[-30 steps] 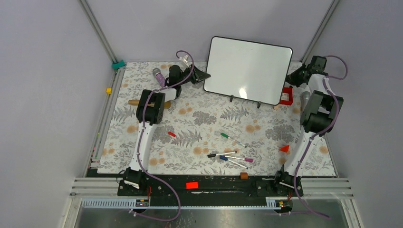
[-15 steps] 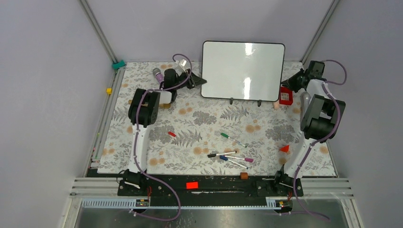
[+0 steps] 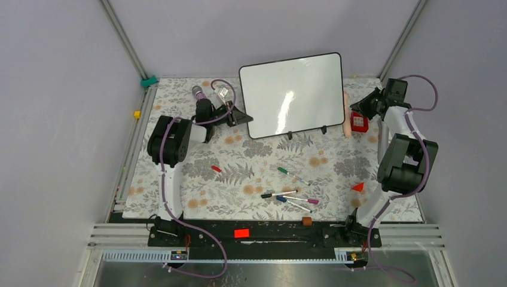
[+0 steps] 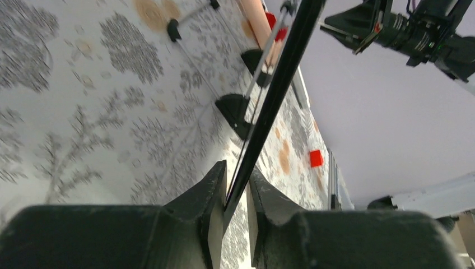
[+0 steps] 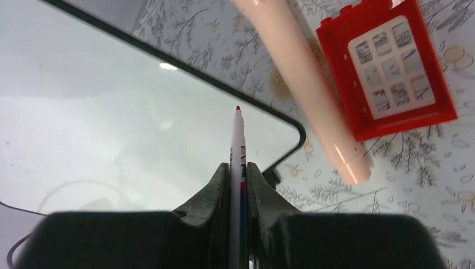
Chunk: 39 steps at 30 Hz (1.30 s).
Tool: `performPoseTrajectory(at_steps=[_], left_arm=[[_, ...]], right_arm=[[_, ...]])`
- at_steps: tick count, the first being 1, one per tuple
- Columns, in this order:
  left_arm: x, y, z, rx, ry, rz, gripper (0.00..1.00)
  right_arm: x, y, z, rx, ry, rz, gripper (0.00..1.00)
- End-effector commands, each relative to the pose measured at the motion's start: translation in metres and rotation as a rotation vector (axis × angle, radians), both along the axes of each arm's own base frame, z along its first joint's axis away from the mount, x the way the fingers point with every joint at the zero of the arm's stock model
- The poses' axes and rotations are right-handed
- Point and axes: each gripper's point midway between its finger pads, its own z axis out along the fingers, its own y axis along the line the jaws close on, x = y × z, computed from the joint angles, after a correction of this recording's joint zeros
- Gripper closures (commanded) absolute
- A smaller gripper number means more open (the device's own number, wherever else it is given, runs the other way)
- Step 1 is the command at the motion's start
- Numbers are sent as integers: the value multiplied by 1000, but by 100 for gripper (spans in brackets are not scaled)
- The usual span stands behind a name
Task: Write a sentence on the whiteboard
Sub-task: Adjust the whiteboard at the center of the board, then move the whiteboard to the center of the board.
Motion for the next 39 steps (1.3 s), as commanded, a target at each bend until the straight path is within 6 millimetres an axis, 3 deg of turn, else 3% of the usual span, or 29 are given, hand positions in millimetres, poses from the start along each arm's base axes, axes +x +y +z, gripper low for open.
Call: performPoseTrajectory(at_steps=[1,6,10,17,27,39], left_arm=[[-36,7,31,-30,-86,-88,100],[-62,32,30,-28,-89,-39,100],[-71,40,27,-19,-85,-22,100],[-64,56,31,13,-88,25,100],[-55,59,18,94,-102,8,100],[-53,59,19,98,-102,-3,100]], right_arm=[[-18,20,34,-21,-42,45,100],[-26,13,46,-70,-42,24,100],[-14,7,53,-93,-50,20,100],[35,22,67,-36,-96,97,100],[112,41,64,115,-195,143,100],[157,98,46,480,-244,313,100]])
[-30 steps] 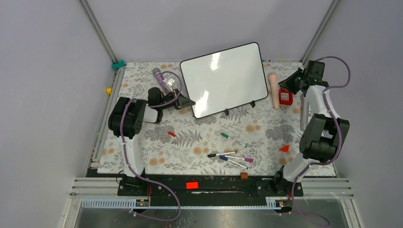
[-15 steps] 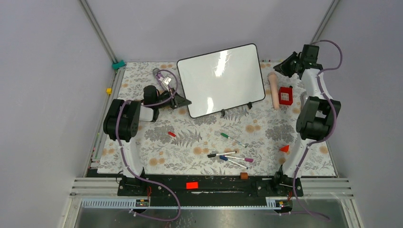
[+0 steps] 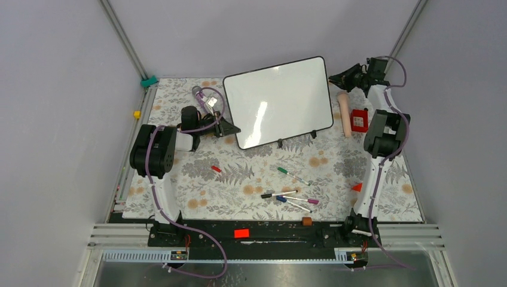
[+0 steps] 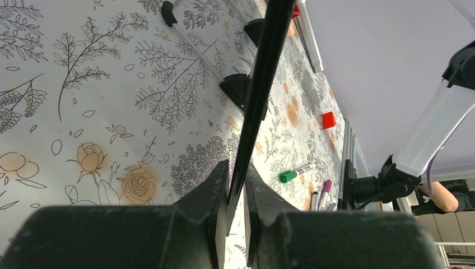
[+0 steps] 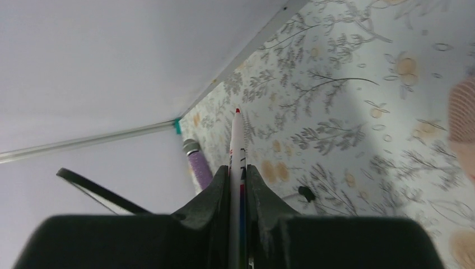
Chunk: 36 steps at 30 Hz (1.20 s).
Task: Write a sentence on the whiteboard
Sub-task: Move the whiteboard to the center of the board.
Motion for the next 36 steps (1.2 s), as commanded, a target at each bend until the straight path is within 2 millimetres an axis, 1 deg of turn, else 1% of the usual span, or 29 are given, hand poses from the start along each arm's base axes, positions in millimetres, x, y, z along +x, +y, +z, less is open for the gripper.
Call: performPoseTrajectory(at_steps=[1,5,7,12,15,19,21,22,23,26,30,33,36], left_arm=[[10,4,20,-1,-70,3,100],[9,4,21,0,-72,1,100],[9,3,20,2,-75,0,100],[8,2,19,10,-71,-8,100],[8,1,18,15,-72,-8,100],[9,0,18,20,-75,-11,100],[9,-1,18,24,-75,-13,100],[8,-2,18,29,-78,-17,100],[8,-3,17,36,-79,-20,100],[7,-6,15,69,-78,-24,100],[6,-5,16,106,-85,-11,100],[7,-4,20,114,-91,2,100],[9,-4,24,124,-89,17,100]], right_arm=[[20,35,34,174,-119,107,100],[28,53,22,182,-100,118,100],[32,63,20,199,-101,113,100],[41,80,22,379,-114,93,100],[40,89,22,400,-88,105,100],[32,97,21,419,-55,120,100],[25,100,26,457,-43,123,100],[18,102,21,474,-29,120,100],[12,103,21,488,-22,116,100],[-8,104,25,505,-33,98,100],[-36,104,30,469,-48,85,100],[-55,104,28,438,-50,77,100],[-73,104,20,414,-39,63,100]])
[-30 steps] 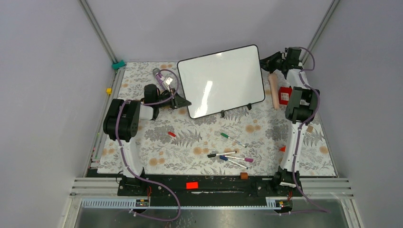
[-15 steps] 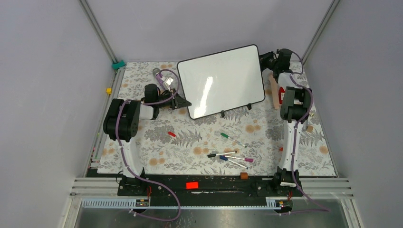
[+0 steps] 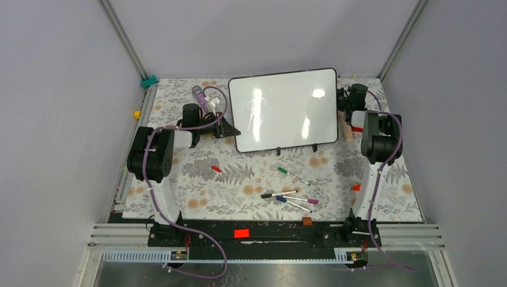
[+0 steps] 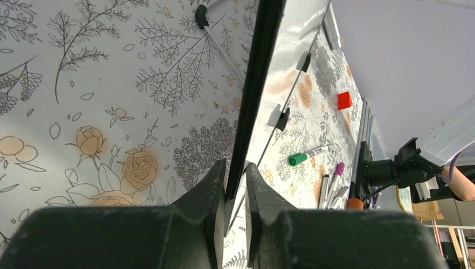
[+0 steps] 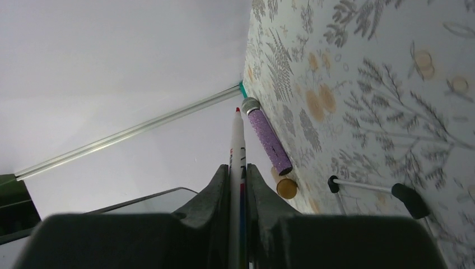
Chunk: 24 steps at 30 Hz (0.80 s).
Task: Write a sentence on the whiteboard
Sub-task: Move the whiteboard to the center of the board.
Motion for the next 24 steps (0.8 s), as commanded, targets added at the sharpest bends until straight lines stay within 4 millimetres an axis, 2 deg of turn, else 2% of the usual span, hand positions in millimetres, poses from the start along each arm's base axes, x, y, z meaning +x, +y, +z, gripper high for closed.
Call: performPoseTrajectory(at_steps=[1,8,14,19,24], left_arm=[[16,-1,28,36,-83,61,100],[12,-2,26,121,-100,81,100],[-2,-12,19,179,-115,74,100],[-19,-16,14,223,-134,91,100],[-33,-16,15,196,-116,110,100]], right_arm=[[-25,15,55,-50,-174,43,100],[-72,15,33,-102,-151,29,100],[-108,17,20,-125,-147,34,100],[-133,18,16,-151,-149,40,100],[-148,18,12,-175,-145,47,100]])
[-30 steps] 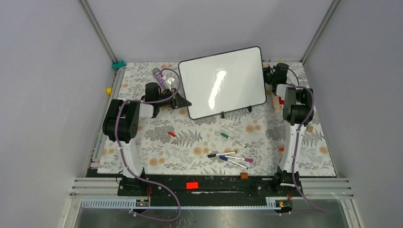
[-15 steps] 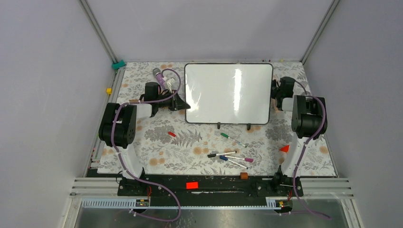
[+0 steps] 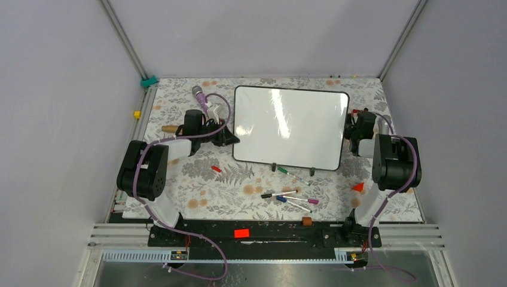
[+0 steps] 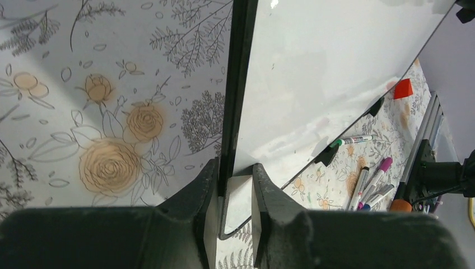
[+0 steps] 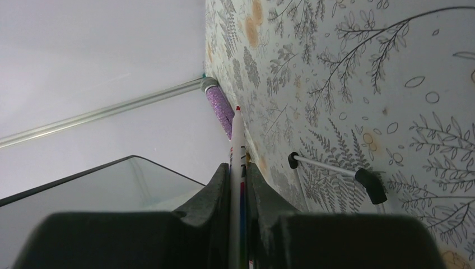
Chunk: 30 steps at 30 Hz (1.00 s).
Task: Write a sentence on the whiteboard
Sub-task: Move the whiteboard to the center of the board.
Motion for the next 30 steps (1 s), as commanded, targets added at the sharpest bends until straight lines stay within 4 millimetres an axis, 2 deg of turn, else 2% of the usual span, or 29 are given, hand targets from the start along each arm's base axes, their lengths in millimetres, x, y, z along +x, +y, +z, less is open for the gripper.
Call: performPoseTrajectory(at_steps=[1,15,22,24,27,30], left_arm=[[-7,-17,19,-11,-67,39,100],[-44,-8,27,9,-98,86,100],[-54,-2,28,-2,-109,121,97],[-54,-3,30,-18,-108,126,90],[-54,-2,33,-30,-106,148,65],[-52,0,42,-50,-129,172,49]], right_arm=[[-20,32,24,-28,-108,123,100],[-59,35,16,-26,-109,145,100],[-55,19,22,-9,-132,118,100],[-51,12,24,-11,-134,103,100],[-43,-2,25,-19,-134,73,100],[-37,-17,26,-26,-134,43,100]])
